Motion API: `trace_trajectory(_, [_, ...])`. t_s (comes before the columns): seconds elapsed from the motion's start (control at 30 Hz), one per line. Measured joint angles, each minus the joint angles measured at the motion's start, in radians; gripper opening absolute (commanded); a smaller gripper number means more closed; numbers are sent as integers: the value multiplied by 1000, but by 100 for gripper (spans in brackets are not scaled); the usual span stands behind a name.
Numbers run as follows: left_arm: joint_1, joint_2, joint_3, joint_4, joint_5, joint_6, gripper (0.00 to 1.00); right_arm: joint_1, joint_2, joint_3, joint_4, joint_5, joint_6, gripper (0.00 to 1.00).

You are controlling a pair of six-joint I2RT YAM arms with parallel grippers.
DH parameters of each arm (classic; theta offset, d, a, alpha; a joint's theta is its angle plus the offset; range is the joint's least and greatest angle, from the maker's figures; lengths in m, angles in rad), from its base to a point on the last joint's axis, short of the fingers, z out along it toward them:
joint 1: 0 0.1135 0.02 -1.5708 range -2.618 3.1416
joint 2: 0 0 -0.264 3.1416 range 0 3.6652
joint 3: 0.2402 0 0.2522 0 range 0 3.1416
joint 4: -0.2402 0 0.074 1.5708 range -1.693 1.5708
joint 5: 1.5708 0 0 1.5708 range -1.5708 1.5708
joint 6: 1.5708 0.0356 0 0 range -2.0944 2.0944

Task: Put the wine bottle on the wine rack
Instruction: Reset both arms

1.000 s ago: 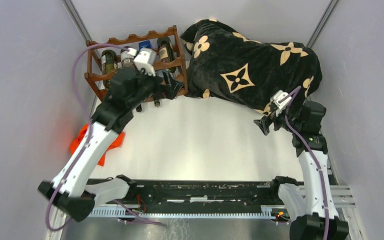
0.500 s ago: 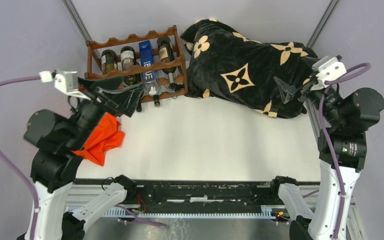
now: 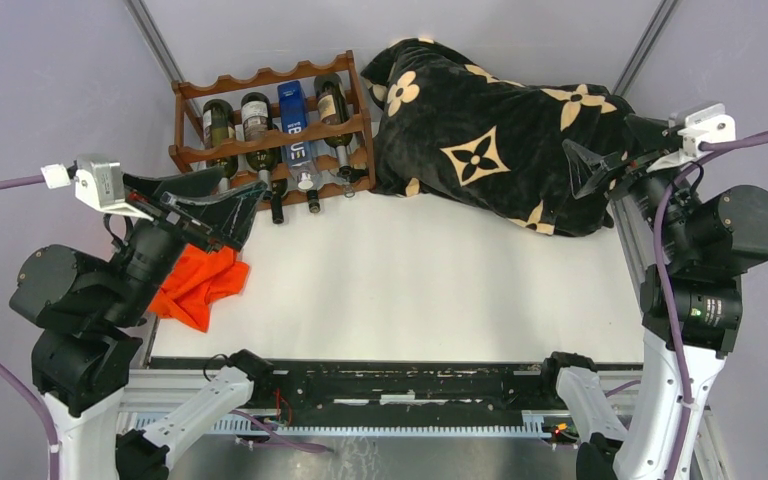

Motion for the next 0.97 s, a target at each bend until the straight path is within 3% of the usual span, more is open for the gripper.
trace_trajectory(0.97, [0,-88,-57,-47,-58,-13,100,-60,-56,-40,84,23,58,98])
